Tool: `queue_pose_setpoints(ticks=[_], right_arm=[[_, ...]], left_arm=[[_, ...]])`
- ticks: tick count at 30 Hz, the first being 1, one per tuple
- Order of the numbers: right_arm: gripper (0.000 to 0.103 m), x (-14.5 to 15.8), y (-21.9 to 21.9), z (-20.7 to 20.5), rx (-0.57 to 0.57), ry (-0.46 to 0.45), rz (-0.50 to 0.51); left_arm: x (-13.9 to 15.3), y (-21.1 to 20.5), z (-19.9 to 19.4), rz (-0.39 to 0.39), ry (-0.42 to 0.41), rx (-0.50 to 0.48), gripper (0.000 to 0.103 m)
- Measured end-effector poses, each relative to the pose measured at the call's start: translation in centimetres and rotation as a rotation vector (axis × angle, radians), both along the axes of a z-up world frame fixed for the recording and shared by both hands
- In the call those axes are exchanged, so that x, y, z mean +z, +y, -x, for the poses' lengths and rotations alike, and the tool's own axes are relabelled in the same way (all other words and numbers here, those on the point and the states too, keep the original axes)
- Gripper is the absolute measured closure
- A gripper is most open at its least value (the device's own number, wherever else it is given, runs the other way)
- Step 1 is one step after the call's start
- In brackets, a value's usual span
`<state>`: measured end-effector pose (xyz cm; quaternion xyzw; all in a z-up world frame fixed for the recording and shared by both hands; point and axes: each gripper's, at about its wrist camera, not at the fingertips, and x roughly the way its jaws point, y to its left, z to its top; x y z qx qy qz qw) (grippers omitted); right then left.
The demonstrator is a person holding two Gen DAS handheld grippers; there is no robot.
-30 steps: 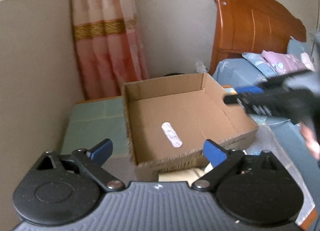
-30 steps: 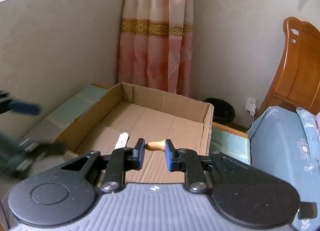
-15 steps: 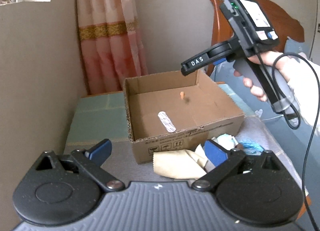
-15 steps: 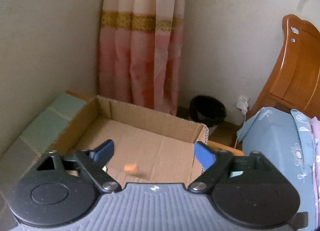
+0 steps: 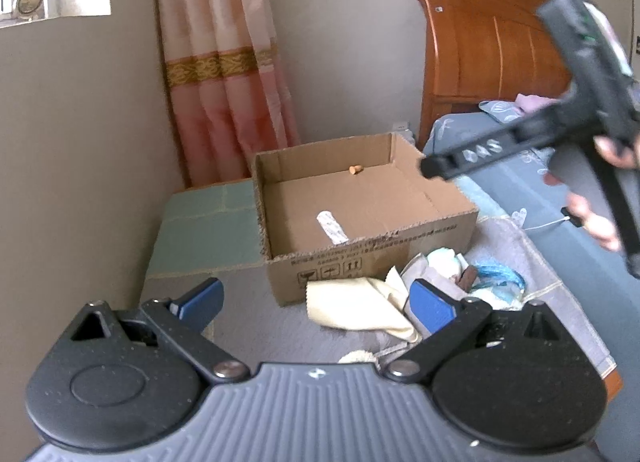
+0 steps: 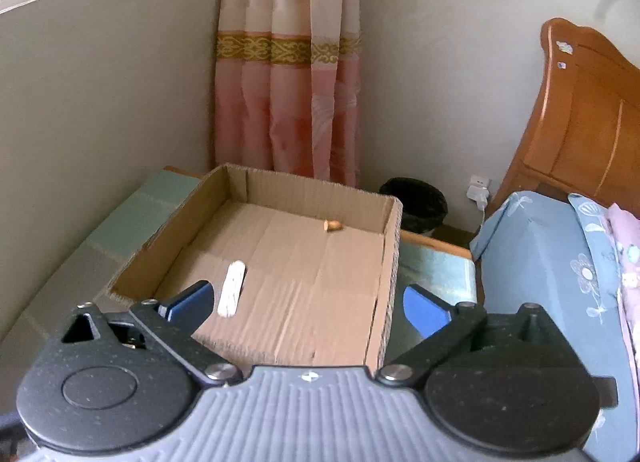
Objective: Organize soft objects
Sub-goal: 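Withdraw both tools from the box back toward the item pile, then grasp the white fuzzy ring with the left tool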
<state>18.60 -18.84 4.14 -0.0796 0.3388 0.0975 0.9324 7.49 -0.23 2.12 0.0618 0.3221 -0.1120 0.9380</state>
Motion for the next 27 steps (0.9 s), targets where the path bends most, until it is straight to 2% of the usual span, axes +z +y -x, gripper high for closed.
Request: queue_pose_setpoints(ticks=[5,12,20,24,27], right_arm=[[0.0,-0.8,-0.4,3.2,-0.042,-0.005,0.01],[0.0,-4.6,-1.4,7.7,-0.127,0.044,0.0],[0.0,-9.3,-1.8,11.3,-0.158,0.068,0.011],[0.0,-11.0,-2.2,11.8,-0.159,0.124,-0.02],[0.0,-12.2,-2.3,12.0,-0.154,0.151,-0.005]], left_arm=[[-0.8,0.3,0.9,-0.006,0.004,0.016,0.004],[-3.1,0.6,1.4,-0.001,0.03,0.011,0.003],[-7.4,0.3,0.6,-0.014,0.139,0.031,0.003],[-9.5,-0.2,0.0,0.003,0.194,0.024,0.003],[-10.8,-0.9,-0.4,-0.034,0.227,0.036,0.003]])
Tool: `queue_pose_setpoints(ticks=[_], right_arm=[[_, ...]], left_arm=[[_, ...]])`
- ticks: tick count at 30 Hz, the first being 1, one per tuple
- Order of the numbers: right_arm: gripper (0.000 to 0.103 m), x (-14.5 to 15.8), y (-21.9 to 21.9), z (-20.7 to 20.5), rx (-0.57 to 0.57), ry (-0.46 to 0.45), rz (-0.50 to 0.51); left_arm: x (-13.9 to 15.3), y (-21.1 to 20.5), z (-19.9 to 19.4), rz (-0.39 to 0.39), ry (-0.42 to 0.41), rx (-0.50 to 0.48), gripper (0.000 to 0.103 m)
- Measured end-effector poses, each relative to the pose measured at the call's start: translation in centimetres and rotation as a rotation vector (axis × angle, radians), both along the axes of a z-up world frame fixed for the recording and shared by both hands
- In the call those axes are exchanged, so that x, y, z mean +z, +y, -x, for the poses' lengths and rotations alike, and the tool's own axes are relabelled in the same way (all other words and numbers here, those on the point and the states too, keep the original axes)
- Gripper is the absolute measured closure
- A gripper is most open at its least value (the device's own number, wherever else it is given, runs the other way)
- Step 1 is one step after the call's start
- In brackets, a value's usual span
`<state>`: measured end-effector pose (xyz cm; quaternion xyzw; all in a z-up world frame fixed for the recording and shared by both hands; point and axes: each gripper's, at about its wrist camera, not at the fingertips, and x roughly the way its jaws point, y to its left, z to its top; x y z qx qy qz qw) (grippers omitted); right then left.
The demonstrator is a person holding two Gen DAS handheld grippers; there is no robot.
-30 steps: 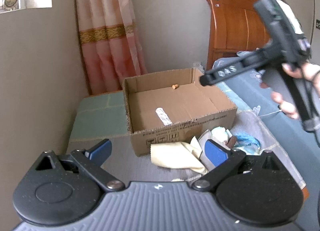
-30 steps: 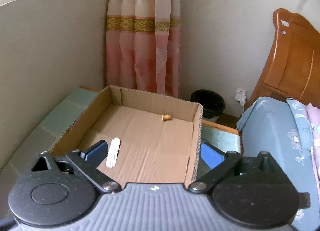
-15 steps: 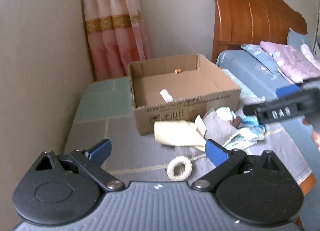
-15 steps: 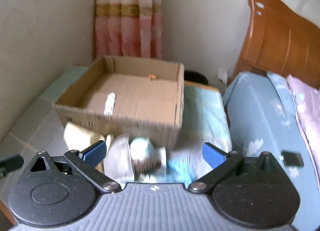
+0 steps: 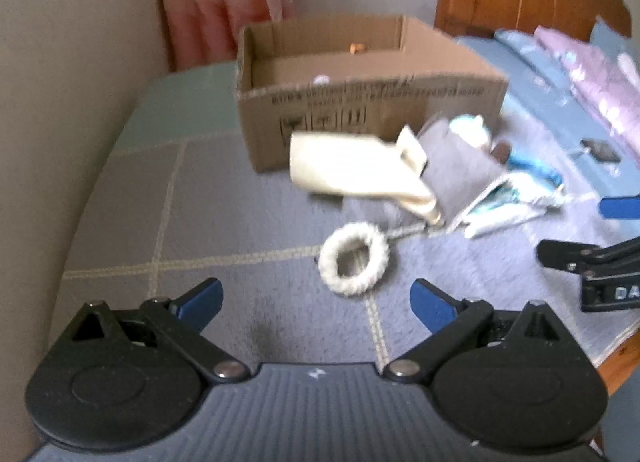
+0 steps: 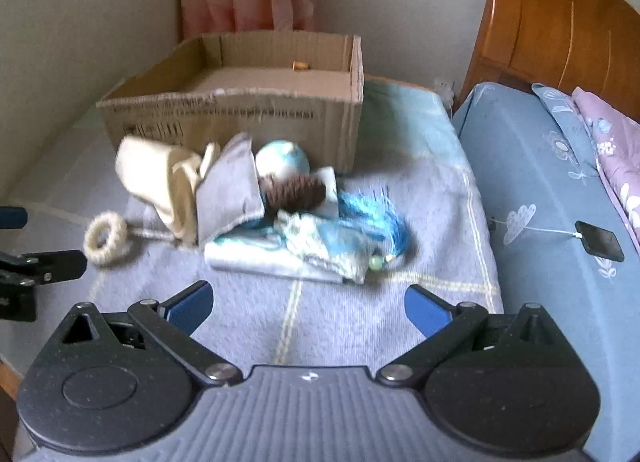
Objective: Organize soft objects
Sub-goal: 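Grasp the white fuzzy ring with the left tool, then grasp the blue embroidered sachet with the right tool while the left tool holds the ring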
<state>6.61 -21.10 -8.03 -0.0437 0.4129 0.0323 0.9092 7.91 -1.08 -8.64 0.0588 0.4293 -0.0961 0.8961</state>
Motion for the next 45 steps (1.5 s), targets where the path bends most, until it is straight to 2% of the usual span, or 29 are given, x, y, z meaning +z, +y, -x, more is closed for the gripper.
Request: queue_pose_setpoints(ticks=[2,7,14,17,19,23,26,28,34,41,45], right_arm=[[0.0,-0.5,0.0,0.2,0.001,0.003,0.02],[0.0,-1.9,-0.6,0.4,0.005,0.036,0.008],[0.0,-2.8,-0.8,0.1,0.017,0.05,-0.025],[0.0,-3.2,-0.4,-0.1,0.028,0.043,-0.004],[0.0,-3.2,-0.3,-0.1,0.038,0.032,-0.004],[0.0,-3.3,-0.3,-0.1,0.042,0.017,-0.007],[0.0,-3.3,-0.3,-0.1,0.044,0.009,-0.009],[0.0,-3.4,-0.3,0.1,0.045,0.002,-0.009],[0.0,-3.5,-0.3,0.2,0.044,-0.003,-0.009],[0.0,-3.3,-0.3,0.1,0.052,0.014,0.0],[0.0,-2.4,-0.6,0.0,0.078,-0.012,0.006]], left_arm=[[-0.7,-0.1,-0.2,-0.008,0.016,0.005,0.003],[-2.0,0.2,-0.7,0.04,0.05,0.041,0.003],[-2.4,-0.5,-0.8,0.049,0.006,0.044,0.006],[-2.3,-1.2,-0.9,0.047,-0.015,0.022,0.015],[-2.0,-1.7,-0.8,0.054,-0.033,0.007,0.029],[-2.0,-2.2,-0.8,0.06,-0.061,0.002,0.037],[-1.9,-2.5,-0.8,0.061,-0.077,0.002,0.048],[-1.8,-2.8,-0.8,0.066,-0.08,-0.008,0.061],[-1.8,-2.9,-0.5,0.061,-0.084,-0.021,0.068],[-1.7,-2.3,-0.3,0.052,-0.065,-0.022,0.069],[-1.6,-1.8,0.0,0.039,-0.061,-0.008,0.069]])
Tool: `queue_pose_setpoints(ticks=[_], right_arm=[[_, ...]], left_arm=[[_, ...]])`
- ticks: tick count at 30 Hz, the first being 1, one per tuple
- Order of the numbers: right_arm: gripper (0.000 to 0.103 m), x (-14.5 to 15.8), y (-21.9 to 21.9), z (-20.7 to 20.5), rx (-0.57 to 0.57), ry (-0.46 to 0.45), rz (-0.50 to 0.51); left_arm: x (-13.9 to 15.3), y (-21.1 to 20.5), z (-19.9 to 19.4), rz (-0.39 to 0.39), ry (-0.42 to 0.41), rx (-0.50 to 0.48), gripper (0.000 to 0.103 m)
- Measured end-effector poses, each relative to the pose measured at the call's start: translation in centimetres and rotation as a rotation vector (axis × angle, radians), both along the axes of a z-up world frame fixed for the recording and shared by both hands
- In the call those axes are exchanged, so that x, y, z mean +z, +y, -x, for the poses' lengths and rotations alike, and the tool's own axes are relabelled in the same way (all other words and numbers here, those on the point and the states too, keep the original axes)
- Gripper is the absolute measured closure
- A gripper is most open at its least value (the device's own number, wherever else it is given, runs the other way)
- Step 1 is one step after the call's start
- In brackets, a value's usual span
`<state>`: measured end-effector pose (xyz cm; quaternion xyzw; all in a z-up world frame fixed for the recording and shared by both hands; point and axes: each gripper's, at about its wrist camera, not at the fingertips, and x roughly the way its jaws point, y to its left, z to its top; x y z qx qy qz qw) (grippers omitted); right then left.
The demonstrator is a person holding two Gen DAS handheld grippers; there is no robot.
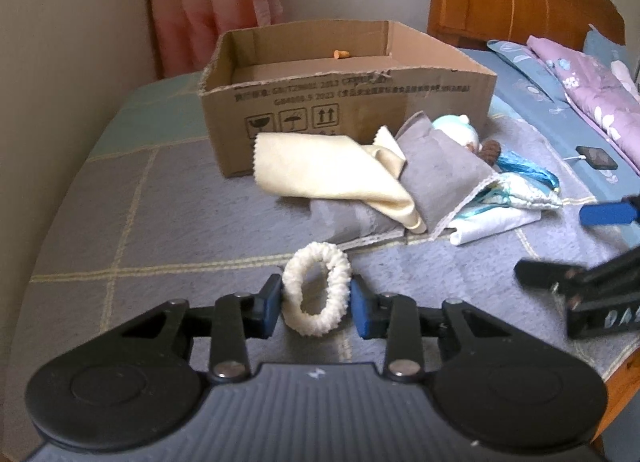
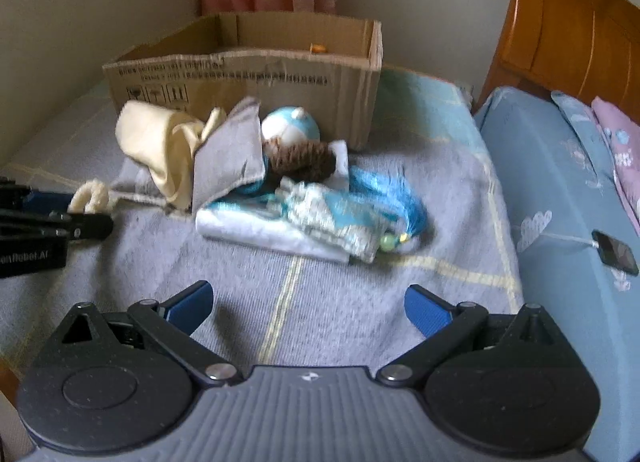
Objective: Organize soft objects
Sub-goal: 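Grasp the blue embroidered sachet with the right tool while the left tool holds the ring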
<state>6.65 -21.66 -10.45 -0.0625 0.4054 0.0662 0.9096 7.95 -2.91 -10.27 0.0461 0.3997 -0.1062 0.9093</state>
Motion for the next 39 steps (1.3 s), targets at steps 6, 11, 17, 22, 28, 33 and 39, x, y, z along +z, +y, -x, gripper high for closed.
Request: queue_pose_setpoints(ticks=[6,11,17,22,28,33,39], right_arm=[[0.0,1.4,-1.0,-1.6,0.041,-0.033,-0.049],[0.0,1.1,-0.9,-4.2,0.104,-0.018,-0.067],[0.0,0.0,-0.9,-6.0,0.131,0.05,-0.124],[0.0,0.6,-0.4,-3.9,0.195,0.099,-0.19],[0.0,1.2,-0.3,-2.9,0.249,0.086,-0.164],[0.001,1.0,-1.3,-5.5,0.25,0.063,-0.121],[0.007,0.0,-0.9,-6.7,0.304,0.132,-0.083]], left_arm=[[0.0,0.5,0.0,0.006,0.006,0.011,0.068],[0.0,0.6,0.0,0.011,0.009,0.015,0.068],[0.1,0.8,0.0,0.014,0.014,0.022,0.068],[0.0,0.7,-0.1,0.014,0.014,0.017,0.068],[0.0,0.7,0.0,0.014,0.015,0.019,0.068],[0.0,0.7,-0.1,0.014,0.018,0.02,0.068],[0.0,0.8,-0.2,0.015,0.02,0.019,0.068]])
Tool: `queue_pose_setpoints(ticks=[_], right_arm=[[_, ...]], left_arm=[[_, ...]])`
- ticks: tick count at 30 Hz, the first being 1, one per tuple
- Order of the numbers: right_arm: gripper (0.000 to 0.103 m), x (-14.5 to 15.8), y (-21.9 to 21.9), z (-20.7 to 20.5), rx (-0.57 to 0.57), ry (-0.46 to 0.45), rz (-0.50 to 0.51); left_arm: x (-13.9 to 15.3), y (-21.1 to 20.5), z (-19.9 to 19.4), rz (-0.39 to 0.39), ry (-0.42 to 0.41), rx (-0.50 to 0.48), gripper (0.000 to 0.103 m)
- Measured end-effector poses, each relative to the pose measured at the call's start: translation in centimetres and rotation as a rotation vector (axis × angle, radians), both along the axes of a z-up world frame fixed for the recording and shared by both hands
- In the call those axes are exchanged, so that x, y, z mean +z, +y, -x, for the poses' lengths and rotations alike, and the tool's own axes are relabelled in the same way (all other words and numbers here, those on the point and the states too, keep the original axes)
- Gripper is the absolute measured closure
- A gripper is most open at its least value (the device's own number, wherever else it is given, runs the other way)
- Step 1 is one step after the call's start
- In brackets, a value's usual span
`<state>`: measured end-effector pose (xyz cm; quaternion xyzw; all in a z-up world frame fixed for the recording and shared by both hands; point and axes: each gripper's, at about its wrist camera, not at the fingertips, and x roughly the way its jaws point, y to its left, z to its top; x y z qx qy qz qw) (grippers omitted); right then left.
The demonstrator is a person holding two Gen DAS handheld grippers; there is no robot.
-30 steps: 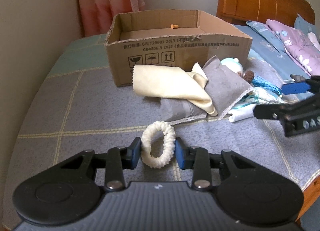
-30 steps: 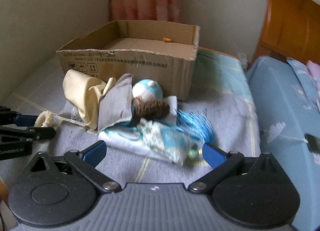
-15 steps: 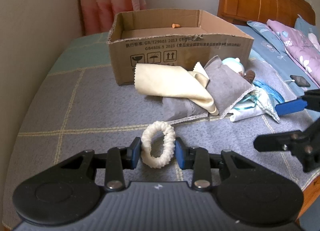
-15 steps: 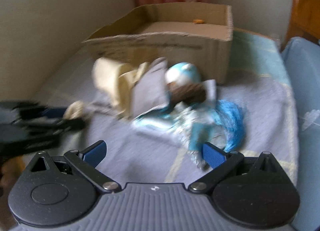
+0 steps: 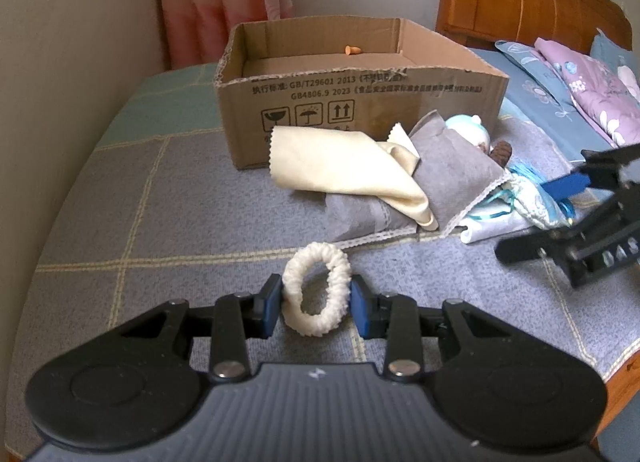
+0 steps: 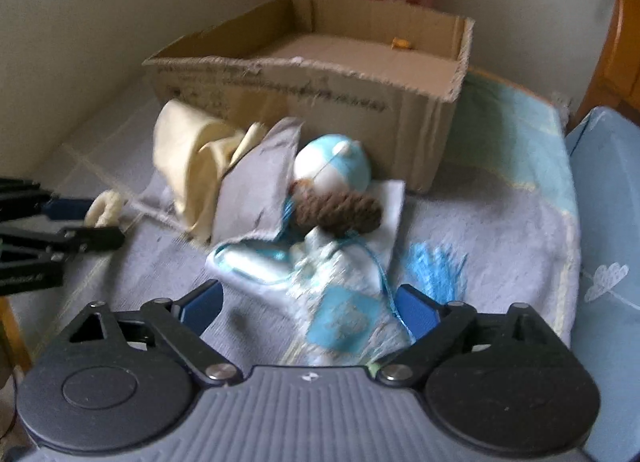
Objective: Organize soft objects
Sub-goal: 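Grasp the blue embroidered sachet with the right tool while the left tool holds the ring, then carry the sachet into the box and open the right tool while the left carries the ring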
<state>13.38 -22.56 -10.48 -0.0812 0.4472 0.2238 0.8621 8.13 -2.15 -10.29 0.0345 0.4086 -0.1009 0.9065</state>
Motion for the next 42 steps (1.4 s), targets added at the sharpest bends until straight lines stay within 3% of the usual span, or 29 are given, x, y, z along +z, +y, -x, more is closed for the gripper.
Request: queue_pose_setpoints(ticks=[5,12,20,28,34,42], right_arm=[[0.009,0.6,0.4,1.7,0.046,0.001,-0.009],[0.039,0.4,0.3,1.0,-0.006,-0.05,0.062],[0.059,0.9,0.3,2.0,-0.052,-0.078,0.109],[0.061,1.7,1.0,5.1,-0.019,-0.036,0.073],[0.061,0.8,2.1,6.1,0.006,-0.033,0.103],[0.061,3.8,2.3,6.8,0.01,-0.133,0.101]], left_arm=[[0.0,0.0,-0.1,-0.004,0.0,-0.002,0.067],[0.0,0.0,-0.1,-0.007,0.002,-0.003,0.066],[0.1,-0.3,-0.1,-0.018,0.002,-0.005,0.066],[0.1,-0.3,-0.2,-0.02,0.002,-0.006,0.066],[0.2,-0.6,-0.1,-0.034,0.001,-0.018,0.068],[2.0,-0.6,0.9,-0.087,-0.026,-0.103,0.068]])
